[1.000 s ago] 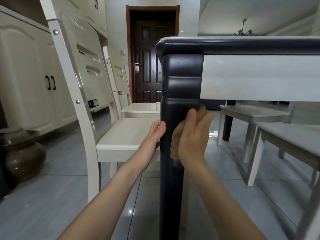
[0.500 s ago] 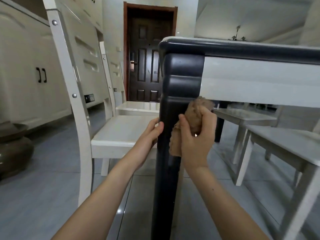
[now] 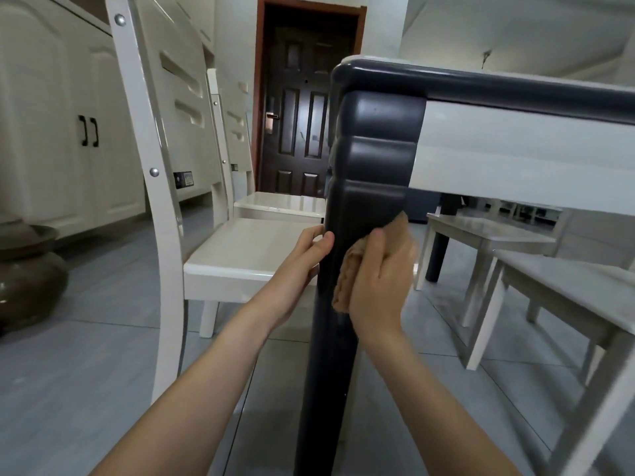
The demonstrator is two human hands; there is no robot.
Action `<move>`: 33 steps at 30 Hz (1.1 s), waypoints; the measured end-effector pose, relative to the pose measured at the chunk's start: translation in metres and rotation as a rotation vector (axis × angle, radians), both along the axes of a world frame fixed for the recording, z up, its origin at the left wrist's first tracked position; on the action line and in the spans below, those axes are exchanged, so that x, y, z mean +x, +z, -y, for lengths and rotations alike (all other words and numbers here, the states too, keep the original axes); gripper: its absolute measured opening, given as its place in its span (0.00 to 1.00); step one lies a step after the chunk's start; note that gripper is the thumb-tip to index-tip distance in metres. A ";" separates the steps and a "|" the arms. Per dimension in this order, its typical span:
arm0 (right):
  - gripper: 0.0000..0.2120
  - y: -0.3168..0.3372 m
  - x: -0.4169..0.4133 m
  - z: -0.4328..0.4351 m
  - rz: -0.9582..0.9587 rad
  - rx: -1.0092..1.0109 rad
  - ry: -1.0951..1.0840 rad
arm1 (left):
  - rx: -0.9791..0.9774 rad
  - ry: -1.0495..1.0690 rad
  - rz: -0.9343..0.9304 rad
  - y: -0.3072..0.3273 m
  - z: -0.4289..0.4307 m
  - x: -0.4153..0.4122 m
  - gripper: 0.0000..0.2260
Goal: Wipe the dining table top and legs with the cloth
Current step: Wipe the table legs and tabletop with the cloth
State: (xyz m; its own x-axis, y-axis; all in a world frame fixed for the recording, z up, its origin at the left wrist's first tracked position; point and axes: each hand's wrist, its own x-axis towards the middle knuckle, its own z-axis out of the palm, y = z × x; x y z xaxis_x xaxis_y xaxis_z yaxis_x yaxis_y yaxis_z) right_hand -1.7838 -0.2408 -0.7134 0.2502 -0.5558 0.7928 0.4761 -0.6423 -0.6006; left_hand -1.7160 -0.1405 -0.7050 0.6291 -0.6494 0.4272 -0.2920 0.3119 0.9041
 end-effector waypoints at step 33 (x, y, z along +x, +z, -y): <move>0.17 -0.084 0.010 -0.018 0.051 0.053 -0.198 | 0.136 0.060 0.044 -0.044 -0.013 0.008 0.30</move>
